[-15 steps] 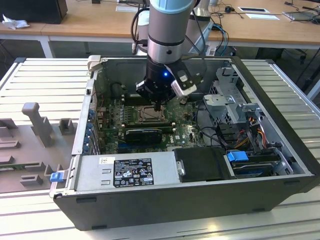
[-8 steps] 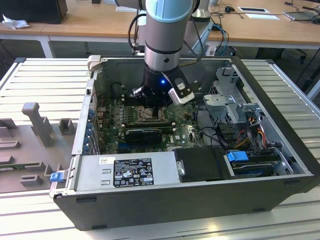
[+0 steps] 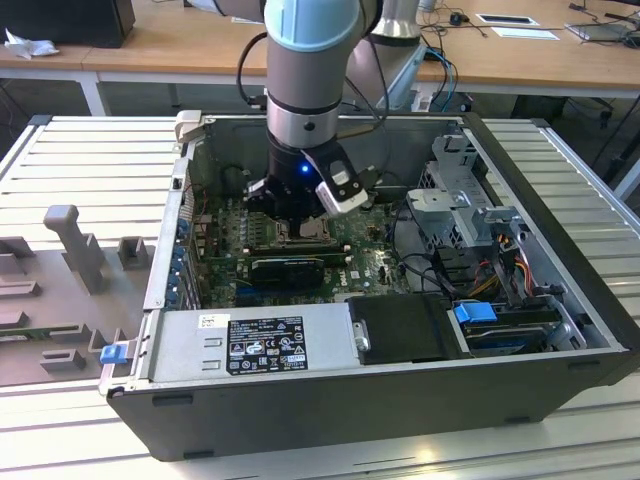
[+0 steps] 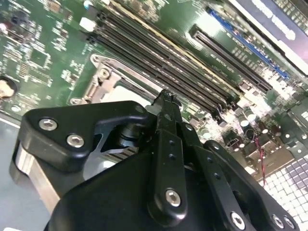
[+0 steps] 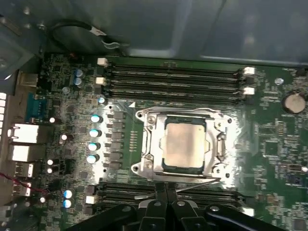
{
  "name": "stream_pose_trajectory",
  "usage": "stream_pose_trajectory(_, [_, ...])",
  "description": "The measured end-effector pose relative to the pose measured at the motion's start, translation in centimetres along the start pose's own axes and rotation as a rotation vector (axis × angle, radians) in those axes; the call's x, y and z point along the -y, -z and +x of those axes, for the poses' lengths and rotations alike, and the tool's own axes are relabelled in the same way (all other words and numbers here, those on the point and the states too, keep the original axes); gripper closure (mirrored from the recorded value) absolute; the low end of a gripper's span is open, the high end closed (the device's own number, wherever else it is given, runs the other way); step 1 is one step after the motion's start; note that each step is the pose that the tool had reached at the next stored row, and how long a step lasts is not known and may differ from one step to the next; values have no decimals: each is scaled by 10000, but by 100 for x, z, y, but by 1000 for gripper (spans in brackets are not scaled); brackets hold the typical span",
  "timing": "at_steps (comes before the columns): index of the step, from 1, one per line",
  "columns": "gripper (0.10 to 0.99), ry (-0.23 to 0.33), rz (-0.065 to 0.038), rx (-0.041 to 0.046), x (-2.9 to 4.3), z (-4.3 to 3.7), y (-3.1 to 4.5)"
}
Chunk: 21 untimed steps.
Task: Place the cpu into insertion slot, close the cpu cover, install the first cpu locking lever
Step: 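Install the first cpu locking lever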
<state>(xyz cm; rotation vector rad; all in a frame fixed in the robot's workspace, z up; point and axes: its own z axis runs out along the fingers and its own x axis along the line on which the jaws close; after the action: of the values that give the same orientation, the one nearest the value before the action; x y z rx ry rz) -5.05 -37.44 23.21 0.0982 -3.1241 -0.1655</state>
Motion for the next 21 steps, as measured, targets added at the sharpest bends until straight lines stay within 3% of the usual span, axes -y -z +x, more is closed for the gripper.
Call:
stream_pose_trajectory(3, [980, 34, -62, 5, 5, 56, -35])
stream_pose_trajectory(10, [980, 399, -101, -33, 23, 83, -174])
stream_pose_trajectory(11, [980, 408, -175, -28, 33, 95, -179])
stream_pose_trajectory(12, [980, 415, -453, -2, 59, 111, -179])
stream_pose_trajectory(17, [980, 428, -1241, 69, 171, 127, -168])
stream_pose_trajectory(19, [980, 432, -1402, 83, 226, 134, -163])
stream_pose_trajectory(21, [980, 430, -1444, 91, 313, 170, -154])
